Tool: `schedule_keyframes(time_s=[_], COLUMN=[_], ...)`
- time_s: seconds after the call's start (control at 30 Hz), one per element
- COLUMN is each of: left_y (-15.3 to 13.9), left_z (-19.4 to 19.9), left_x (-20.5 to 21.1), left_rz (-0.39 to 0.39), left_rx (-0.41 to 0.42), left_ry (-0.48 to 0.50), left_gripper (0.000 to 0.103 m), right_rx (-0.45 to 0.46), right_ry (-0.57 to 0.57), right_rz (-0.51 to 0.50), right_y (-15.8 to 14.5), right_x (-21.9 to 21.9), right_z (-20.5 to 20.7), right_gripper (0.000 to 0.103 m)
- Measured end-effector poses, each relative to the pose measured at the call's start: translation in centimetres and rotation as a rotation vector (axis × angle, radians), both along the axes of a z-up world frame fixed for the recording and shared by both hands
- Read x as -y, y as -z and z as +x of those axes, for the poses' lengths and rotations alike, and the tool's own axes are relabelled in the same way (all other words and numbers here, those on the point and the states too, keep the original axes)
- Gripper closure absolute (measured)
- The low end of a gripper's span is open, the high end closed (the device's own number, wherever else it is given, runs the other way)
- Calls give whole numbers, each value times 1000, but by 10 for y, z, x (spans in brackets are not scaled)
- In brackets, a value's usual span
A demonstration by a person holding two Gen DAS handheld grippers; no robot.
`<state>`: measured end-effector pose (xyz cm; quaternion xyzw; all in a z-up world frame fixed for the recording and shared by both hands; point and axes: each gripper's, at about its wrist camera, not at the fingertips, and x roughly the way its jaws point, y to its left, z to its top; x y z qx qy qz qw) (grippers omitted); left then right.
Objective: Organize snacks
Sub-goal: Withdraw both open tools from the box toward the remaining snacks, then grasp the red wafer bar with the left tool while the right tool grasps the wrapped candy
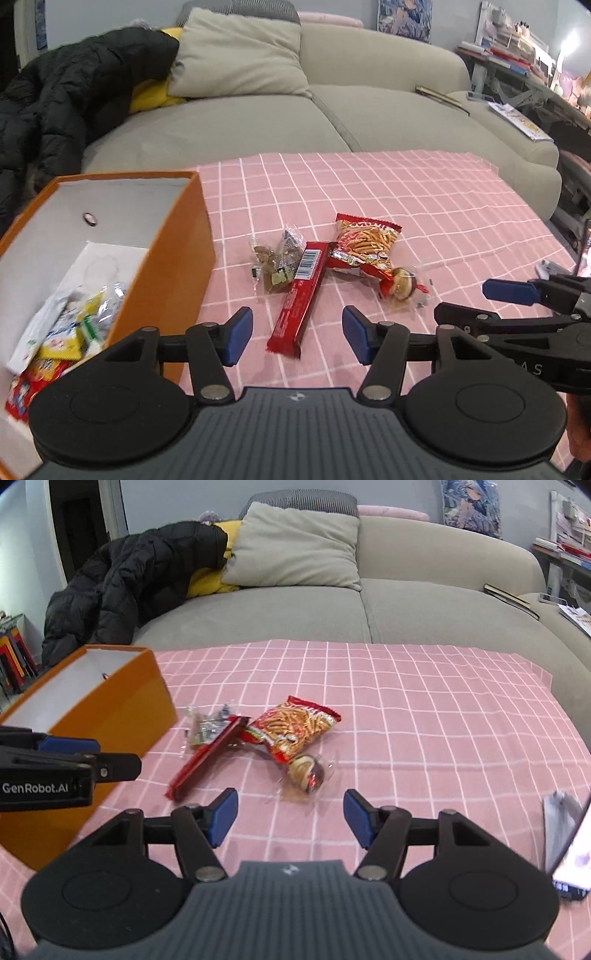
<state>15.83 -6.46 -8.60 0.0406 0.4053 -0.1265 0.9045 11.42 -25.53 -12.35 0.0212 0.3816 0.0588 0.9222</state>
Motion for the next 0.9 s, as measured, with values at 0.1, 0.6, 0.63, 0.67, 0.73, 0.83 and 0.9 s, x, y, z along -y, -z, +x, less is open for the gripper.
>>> schedule_keyframes(time_s=[0.1,0.6,0.63,0.67,0.73,0.83,0.9], left_y=[12,64,65,66,68,70,70], left_z=[19,78,80,81,82,83,83], left_x=[3,13,13,13,14,16,16], left_rz=[-11,-32,-36,-40,-42,-36,-41], left_rx=[-28,-173,-174,-175,-184,-184,-183], left_ry=[8,4,3,5,8,6,6], left_gripper=[37,43,43,44,49,66,69], right_rx=[-28,-145,-149,-154,-155,-156,-158], right_ry=[-26,-22,-23,-23,-20,-24,-28], right_rz=[-4,47,50,53,55,59,52], right_y=[10,52,54,55,56,57,57], right_x=[2,6,6,5,5,4,3], right_z=[21,84,86,87,88,89,88], right_gripper=[42,43,45,48,51,55,59])
